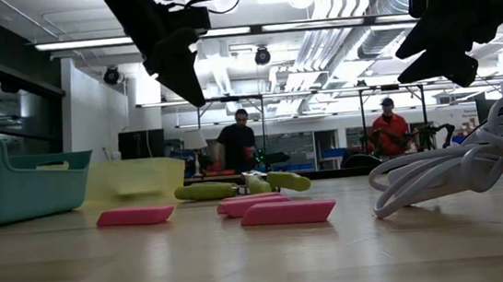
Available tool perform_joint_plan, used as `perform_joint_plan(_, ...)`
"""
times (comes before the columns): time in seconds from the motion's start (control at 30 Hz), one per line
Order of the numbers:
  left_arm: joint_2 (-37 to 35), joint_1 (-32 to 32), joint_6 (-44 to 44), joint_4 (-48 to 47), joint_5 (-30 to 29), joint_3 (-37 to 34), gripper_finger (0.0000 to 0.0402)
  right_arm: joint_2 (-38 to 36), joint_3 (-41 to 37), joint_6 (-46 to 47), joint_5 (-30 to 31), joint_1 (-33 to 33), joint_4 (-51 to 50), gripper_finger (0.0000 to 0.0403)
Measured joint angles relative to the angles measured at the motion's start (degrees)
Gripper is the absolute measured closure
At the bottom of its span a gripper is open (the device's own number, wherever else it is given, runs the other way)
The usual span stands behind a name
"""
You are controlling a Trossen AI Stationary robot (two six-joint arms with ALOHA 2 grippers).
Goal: Pick & Place School Supplies
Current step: Put the right green puncher into the green bin
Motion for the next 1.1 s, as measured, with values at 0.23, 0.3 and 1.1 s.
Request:
perform_joint_plan(0.23,0.0,-2.4,-0.9,2.1,-3.3,0.0,0.0275,0.0,0.0,0.0,0.0,0.0,0.0,0.0213)
perform_joint_plan(0.3,0.0,-2.8,-2.0,2.8,-3.4,0.0,0.0275,0.0,0.0,0.0,0.0,0.0,0.0,0.0213)
perform_joint_plan(1.1,0.0,-5.4,-3.3,2.7,-1.4,0.0,0.0275,0.0,0.0,-1.1,-0.1,0.0,0.0,0.0213)
